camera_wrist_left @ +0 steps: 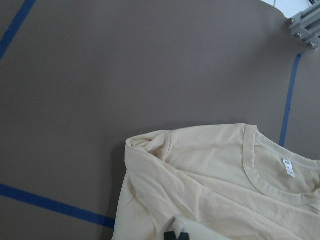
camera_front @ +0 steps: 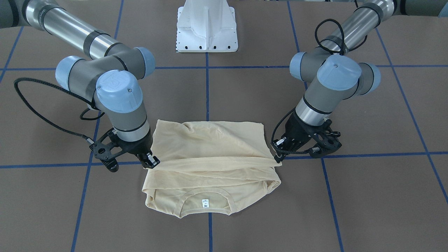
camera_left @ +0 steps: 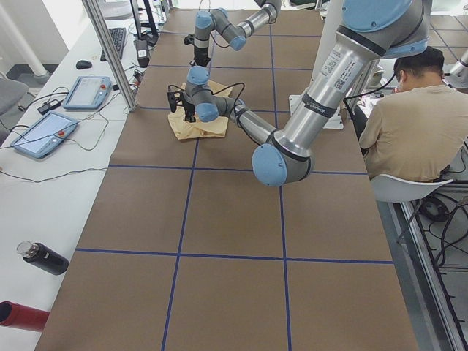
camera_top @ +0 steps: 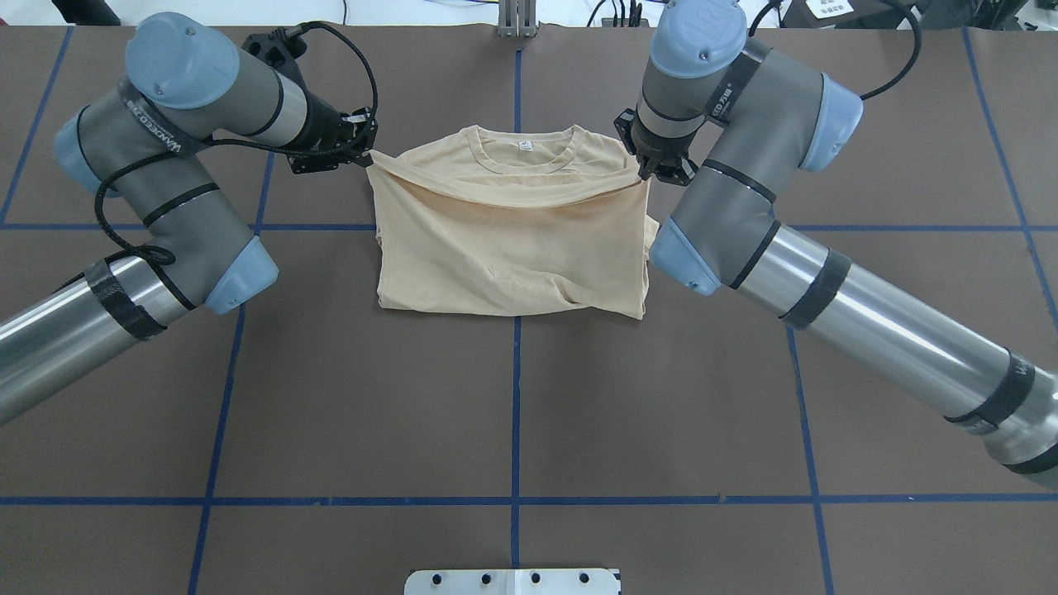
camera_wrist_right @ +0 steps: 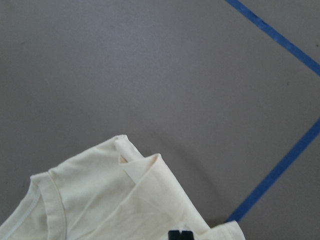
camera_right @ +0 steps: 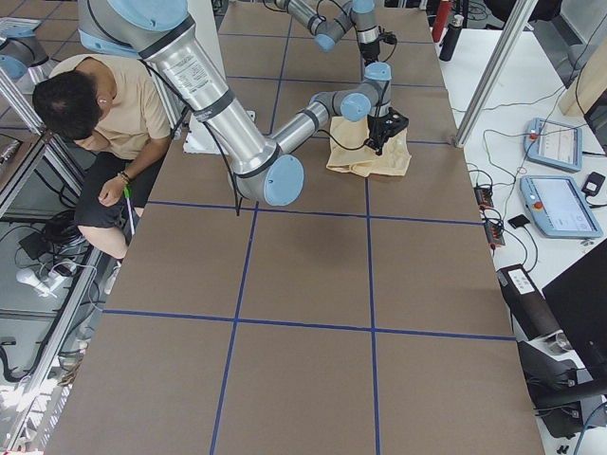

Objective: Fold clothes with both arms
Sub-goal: 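Lift the hem with both grippers and fold it toward the collar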

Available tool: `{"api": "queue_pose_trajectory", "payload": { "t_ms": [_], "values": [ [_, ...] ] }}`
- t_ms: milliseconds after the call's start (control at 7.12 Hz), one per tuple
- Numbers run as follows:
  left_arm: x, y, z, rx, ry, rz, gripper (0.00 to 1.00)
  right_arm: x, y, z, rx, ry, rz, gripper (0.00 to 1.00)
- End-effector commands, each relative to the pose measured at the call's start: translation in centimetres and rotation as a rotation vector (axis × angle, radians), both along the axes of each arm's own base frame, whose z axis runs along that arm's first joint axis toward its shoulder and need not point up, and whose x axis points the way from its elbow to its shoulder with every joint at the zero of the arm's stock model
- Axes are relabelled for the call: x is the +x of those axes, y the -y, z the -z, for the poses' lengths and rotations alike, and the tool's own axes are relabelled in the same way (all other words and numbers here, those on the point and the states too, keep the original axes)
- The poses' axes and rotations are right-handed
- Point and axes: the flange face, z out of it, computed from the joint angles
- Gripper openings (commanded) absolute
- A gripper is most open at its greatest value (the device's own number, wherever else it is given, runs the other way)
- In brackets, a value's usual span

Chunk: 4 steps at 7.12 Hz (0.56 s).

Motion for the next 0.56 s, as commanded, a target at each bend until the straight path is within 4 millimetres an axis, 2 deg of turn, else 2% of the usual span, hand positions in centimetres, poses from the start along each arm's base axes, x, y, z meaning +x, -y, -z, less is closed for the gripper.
{"api": "queue_pose_trajectory", "payload": {
  "t_ms": [0,140,281,421],
  "values": [
    [1.4,2.1,-2.4,0.007,-0.001,0.007,0.0,-1.2,3.0,-2.1,0.028,-0.008,0.007,0.0],
    [1.6,2.4,-3.1,0.007,0.0,0.01,0.0,-1.8,4.0,-3.7,0.043,-0.027,-0.004,0.0],
    [2.1,3.5,-3.0,0.011,0.018,0.037,0.0,-2.0,4.5,-3.9,0.054,-0.042,0.006,0.0],
    [2.8,4.4,-3.1,0.006,0.031,0.048,0.0,-2.1,5.1,-5.1,0.087,-0.072,0.01,0.0]
  ]
}}
